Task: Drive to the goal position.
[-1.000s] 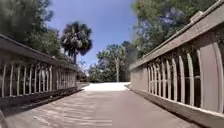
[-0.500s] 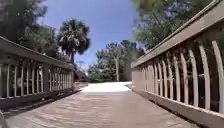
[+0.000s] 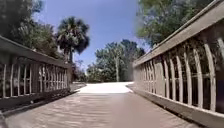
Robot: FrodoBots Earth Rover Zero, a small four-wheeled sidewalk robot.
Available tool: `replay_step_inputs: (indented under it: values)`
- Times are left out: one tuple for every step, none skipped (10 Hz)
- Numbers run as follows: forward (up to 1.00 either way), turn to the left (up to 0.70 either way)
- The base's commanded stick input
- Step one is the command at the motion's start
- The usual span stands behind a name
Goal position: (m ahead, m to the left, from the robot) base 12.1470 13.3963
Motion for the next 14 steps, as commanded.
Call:
replay_step_inputs:
  values:
    - [0.70,0.14]
    - [0.70,0.03]
    - [0.70,0.00]
    - [0.70,0.00]
    - [0.70,0.00]
    - [0.70,0.00]
    - [0.70,0.00]
    - [0.70,0.00]
    - [0.70,0.00]
    - [0.70,0.00]
    - [0.70,0.00]
    - [0.70,0.00]
    - [0.70,0.00]
    - [0.70,0.00]
